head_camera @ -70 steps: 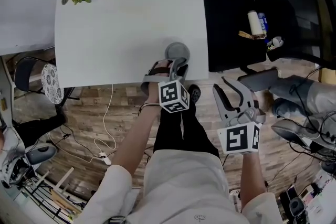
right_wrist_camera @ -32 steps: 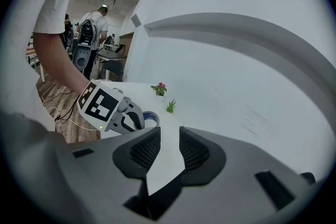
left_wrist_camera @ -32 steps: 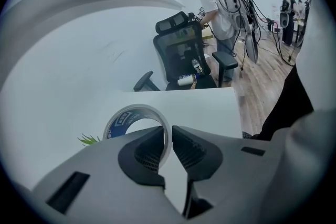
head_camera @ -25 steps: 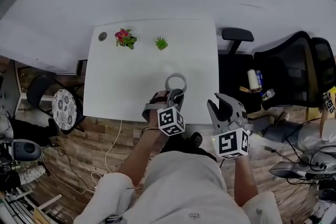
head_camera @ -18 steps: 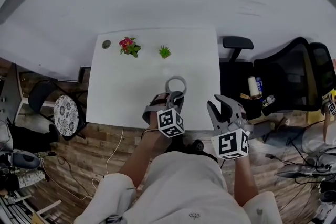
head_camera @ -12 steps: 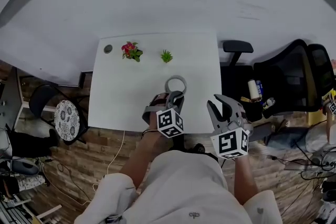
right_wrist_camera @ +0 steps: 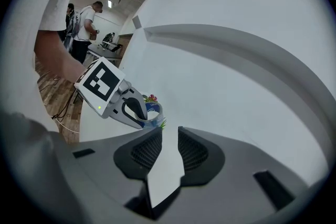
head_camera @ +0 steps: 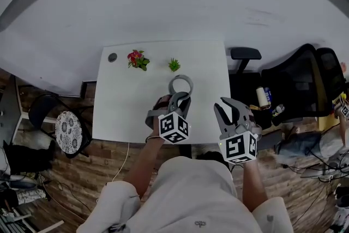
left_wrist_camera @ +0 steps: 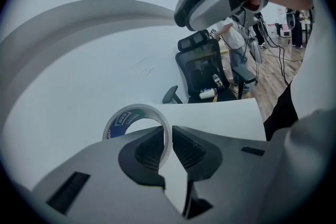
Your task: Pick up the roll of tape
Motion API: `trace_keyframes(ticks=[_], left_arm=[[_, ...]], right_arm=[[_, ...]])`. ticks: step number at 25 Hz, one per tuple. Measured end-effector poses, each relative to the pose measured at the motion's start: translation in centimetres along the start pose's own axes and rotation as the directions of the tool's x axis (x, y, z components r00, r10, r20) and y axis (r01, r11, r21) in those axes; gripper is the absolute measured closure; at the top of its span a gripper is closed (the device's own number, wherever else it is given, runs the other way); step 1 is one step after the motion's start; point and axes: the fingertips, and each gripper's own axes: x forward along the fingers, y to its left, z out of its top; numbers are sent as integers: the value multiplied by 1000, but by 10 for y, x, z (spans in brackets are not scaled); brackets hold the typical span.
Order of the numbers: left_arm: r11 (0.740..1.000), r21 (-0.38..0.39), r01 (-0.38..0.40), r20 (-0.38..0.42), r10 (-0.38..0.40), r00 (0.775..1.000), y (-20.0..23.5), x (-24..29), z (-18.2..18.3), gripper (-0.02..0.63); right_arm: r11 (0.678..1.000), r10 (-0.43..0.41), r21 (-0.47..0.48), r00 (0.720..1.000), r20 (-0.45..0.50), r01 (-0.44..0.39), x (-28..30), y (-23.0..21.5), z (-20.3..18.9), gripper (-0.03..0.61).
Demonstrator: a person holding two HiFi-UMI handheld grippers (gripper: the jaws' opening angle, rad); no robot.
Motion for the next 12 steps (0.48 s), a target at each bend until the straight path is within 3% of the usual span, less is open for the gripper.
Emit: trace_keyframes(ticks=[12], left_arm=[[995, -81, -65, 141, 76, 987, 51, -32, 47, 552]], right_arm=[[999, -25, -24, 999, 36, 26, 1, -25, 15, 511]])
